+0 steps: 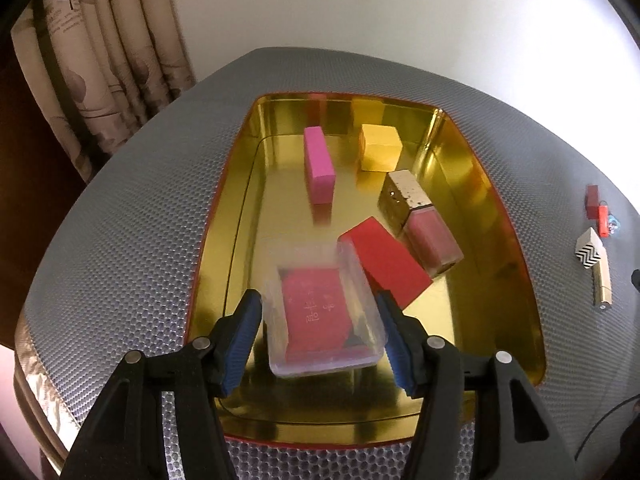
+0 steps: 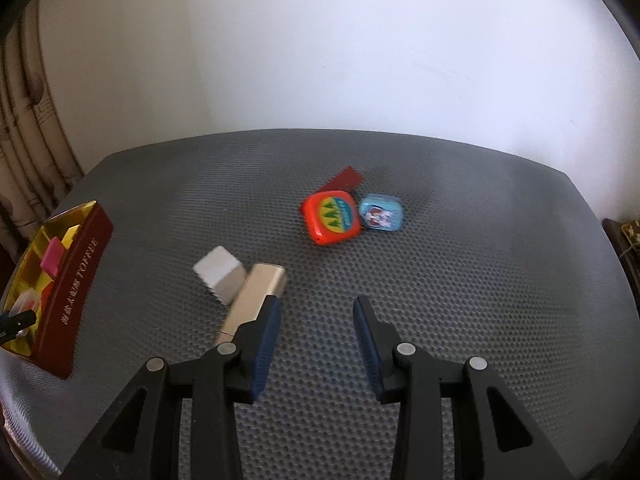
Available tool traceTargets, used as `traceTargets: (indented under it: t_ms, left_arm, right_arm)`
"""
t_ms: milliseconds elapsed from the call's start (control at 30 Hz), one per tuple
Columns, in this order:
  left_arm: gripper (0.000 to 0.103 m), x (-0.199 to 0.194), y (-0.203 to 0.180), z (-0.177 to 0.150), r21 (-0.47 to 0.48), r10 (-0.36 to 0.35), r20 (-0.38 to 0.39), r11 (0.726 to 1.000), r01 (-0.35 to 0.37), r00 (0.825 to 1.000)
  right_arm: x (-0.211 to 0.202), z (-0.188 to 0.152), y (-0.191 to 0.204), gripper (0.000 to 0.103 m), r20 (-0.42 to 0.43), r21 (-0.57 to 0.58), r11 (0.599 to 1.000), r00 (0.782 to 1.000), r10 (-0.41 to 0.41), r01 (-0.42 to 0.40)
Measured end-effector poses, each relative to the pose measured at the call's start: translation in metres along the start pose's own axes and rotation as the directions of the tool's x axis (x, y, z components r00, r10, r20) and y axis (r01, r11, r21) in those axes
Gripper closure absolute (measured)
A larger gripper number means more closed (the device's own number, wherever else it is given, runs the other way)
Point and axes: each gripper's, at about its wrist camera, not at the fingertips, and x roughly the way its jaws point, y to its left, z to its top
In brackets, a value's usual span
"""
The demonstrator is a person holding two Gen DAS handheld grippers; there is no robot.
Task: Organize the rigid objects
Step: 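Carry the clear box with the left gripper over the gold tray and release, then close the right gripper on the orange-red square tape measure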
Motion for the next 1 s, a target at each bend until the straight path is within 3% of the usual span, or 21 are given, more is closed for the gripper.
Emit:
traceTargets:
  t_ms: [100, 200, 300, 533, 767, 833, 867, 1000]
  left_arm:
    - [0.040, -0.002, -0.002, -0.001, 0.013, -0.003, 0.012, 1.000, 0.003, 1.000]
    - [0.021, -0.009, -0.003, -0.003, 0.023, -0.002, 0.054, 1.000, 0.001, 0.999]
    - [0.018, -0.026, -0.009, -0.007, 0.051, -0.017, 0.126, 0.999, 0.011, 0.992]
    - [0.001, -0.082, -0.020, -0.022, 0.067, -0.049, 0.318, 0.997, 0.029, 0.947]
    - [0.001, -0.094, -0.026, -0.037, 0.088, -0.138, 0.293, 0.989, 0.116, 0.946]
    - [0.001, -0.089, -0.027, -0.041, 0.094, -0.151, 0.269, 0.987, 0.130, 0.951]
    - [0.001, -0.086, -0.029, -0.042, 0.098, -0.161, 0.254, 0.985, 0.140, 0.954]
    - [0.001, -0.079, -0.035, -0.048, 0.114, -0.169, 0.224, 0.983, 0.146, 0.960]
  right_arm:
    - [0.004, -0.001, -0.008, 0.065, -0.018, 0.002, 1.000, 1.000, -0.020, 0.020]
    - [0.007, -0.001, -0.010, 0.065, -0.034, 0.010, 1.000, 0.999, -0.014, 0.014]
    - [0.010, -0.001, -0.004, 0.065, -0.042, 0.012, 1.000, 0.999, 0.009, -0.009]
    - [0.031, 0.025, -0.004, 0.064, -0.010, -0.030, 0.999, 0.999, -0.045, 0.044]
    - [0.078, 0.057, -0.002, 0.064, -0.054, -0.068, 0.998, 0.999, -0.003, -0.001]
    - [0.090, 0.061, -0.005, 0.057, -0.069, -0.062, 0.998, 0.998, -0.002, -0.003]
    - [0.096, 0.063, -0.007, 0.048, -0.079, -0.048, 0.999, 0.997, 0.015, -0.019]
    - [0.120, 0.067, -0.014, 0.045, -0.116, -0.012, 0.999, 0.992, 0.049, -0.051]
